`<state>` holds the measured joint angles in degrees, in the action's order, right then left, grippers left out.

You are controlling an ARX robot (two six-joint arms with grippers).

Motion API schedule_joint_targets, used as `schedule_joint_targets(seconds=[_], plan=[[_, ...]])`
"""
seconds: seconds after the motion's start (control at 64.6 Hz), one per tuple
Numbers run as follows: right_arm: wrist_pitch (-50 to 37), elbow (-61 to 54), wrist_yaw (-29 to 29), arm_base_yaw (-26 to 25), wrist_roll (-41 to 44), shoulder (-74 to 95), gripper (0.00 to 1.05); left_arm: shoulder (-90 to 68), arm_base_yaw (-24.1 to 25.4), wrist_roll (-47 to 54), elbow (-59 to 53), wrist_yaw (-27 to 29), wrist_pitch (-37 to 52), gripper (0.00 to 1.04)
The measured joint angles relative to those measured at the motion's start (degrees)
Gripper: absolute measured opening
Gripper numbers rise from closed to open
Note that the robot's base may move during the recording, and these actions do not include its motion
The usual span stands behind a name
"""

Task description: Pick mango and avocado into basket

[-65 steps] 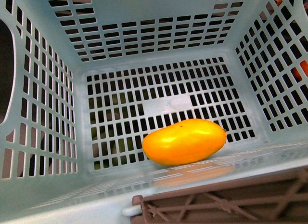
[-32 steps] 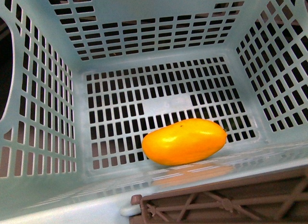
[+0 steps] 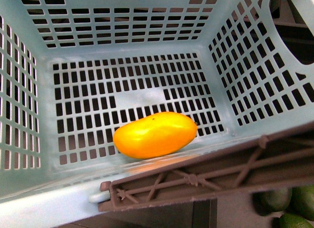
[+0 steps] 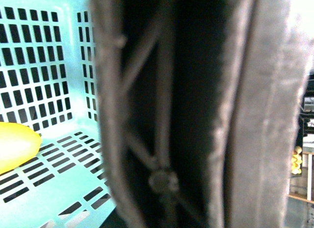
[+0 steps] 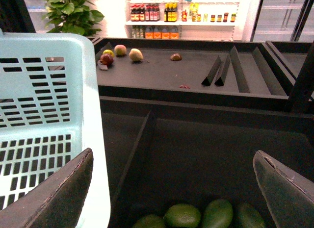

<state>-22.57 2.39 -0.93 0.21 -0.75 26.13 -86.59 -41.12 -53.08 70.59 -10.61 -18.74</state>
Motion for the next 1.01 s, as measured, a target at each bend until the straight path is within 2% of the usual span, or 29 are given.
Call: schedule_joint_targets(seconds=[0.031, 0.062, 0.108, 0.17, 0.232, 0.294, 0.325, 0.465, 0.573, 0.666, 0.79, 0.883, 1.006], plan=[[9.60, 3.50, -8.15, 2.38, -4.13, 2.32, 0.96, -0.02, -0.07, 0.02, -0.02, -0.35, 0.00, 0.13], [20.81, 8.41, -19.45, 3.15, -10.97, 6.23, 0.96, -0.02, -0.07, -0.17, -0.02, -0.90, -0.02, 0.13], [30.05, 12.02, -26.88, 1.68, -16.55, 9.14, 0.96, -0.02, -0.17, -0.92, -0.02, -1.40, -0.02, 0.13], [37.24, 13.66, -29.62, -1.97, -20.06, 10.45, 0.96, 0.00, -0.59, -0.85, -0.02, -1.51, -0.02, 0.13], [38.42, 13.68, -27.56, -7.08, -20.87, 10.82, 0.96, -0.09, -0.61, -0.72, -0.02, -1.81, -0.02, 0.13], [34.18, 13.79, -20.94, -15.34, -18.40, 12.55, 0.96, -0.11, -0.61, -1.16, 0.00, -2.03, 0.00, 0.13], [32.68, 13.90, -19.30, -17.90, -17.42, 13.38, 0.96, -0.11, -0.63, -1.09, 0.00, -2.01, 0.00, 0.13], [21.14, 14.78, -4.13, -35.12, -5.53, 23.93, 0.96, -0.11, -0.87, -0.94, 0.00, -2.19, 0.00, 0.13], [14.51, 16.28, 3.67, -43.01, 3.56, 35.23, 0.96, -0.11, -0.70, -1.01, 0.00, -1.33, 0.00, 0.13], [10.43, 18.40, 7.13, -45.81, 10.14, 44.85, 0.96, -0.11, -0.55, -0.63, 0.00, -0.92, 0.00, 0.13], [4.39, 22.97, 7.96, -46.60, 18.53, 60.35, 0.96, -0.11, -0.57, -0.66, 0.00, -1.62, 0.00, 0.13], [0.74, 28.39, 5.60, -44.37, 22.84, 72.89, 0.96, -0.11, -0.57, -0.83, 0.00, -1.86, 0.00, 0.13], [0.24, 36.96, 3.45, -39.41, 23.78, 86.33, 0.96, -0.11, -0.61, -0.81, 0.00, -1.77, 0.00, 0.13]])
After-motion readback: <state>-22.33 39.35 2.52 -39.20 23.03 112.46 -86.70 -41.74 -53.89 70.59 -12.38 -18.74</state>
